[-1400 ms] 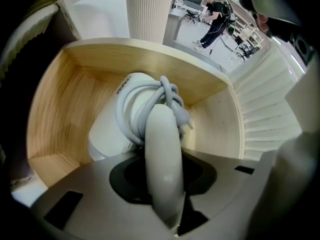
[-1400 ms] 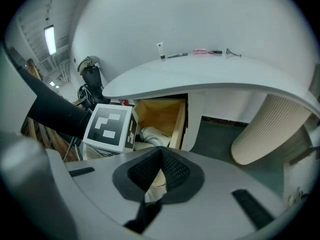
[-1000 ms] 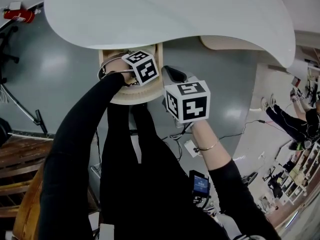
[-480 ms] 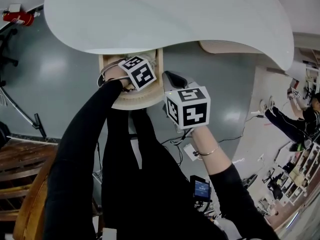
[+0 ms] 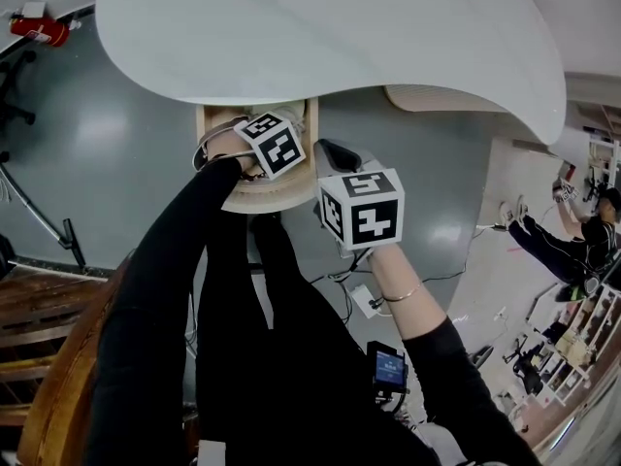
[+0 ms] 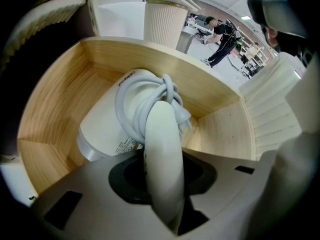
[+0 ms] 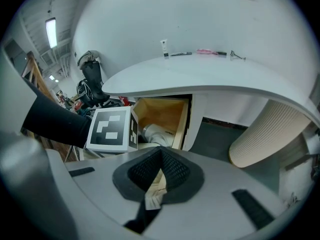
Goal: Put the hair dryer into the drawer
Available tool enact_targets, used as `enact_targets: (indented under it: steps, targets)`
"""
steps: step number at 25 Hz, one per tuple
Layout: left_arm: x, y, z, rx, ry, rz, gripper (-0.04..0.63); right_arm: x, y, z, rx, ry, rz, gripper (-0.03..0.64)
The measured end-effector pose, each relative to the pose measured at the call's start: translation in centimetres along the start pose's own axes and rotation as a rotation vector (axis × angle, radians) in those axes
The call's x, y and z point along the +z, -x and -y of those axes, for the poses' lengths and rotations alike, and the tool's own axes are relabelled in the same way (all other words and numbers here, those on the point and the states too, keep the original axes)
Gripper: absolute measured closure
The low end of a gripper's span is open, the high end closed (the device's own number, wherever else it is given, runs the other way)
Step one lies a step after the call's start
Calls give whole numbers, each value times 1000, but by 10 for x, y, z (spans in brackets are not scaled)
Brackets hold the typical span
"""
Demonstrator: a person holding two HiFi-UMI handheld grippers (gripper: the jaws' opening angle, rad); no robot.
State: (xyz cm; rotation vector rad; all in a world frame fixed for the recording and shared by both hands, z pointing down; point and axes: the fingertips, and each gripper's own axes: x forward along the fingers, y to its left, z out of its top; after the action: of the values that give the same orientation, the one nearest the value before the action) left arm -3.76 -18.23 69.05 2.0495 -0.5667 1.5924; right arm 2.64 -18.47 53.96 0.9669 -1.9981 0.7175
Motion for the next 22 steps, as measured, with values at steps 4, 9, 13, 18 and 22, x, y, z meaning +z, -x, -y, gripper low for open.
enact_targets:
  steps: [4,9,13,18,22]
  targets:
    - [-1,2,-1,10,8,-4,456,4,2,-1,2,7,8,615]
    - [-1,7,-4,33,17,-3,441,8,5,1,-2,14,16,615]
    - [-1,13,-6,41,23,11,411,9,7,4,-7,11,21,615]
    - [3,24,-6,68,7,32,402,12,12,4,-5,13,38,615]
    - [11,37,-2,63,17,89,403,14,14,3,-4,19,47,615]
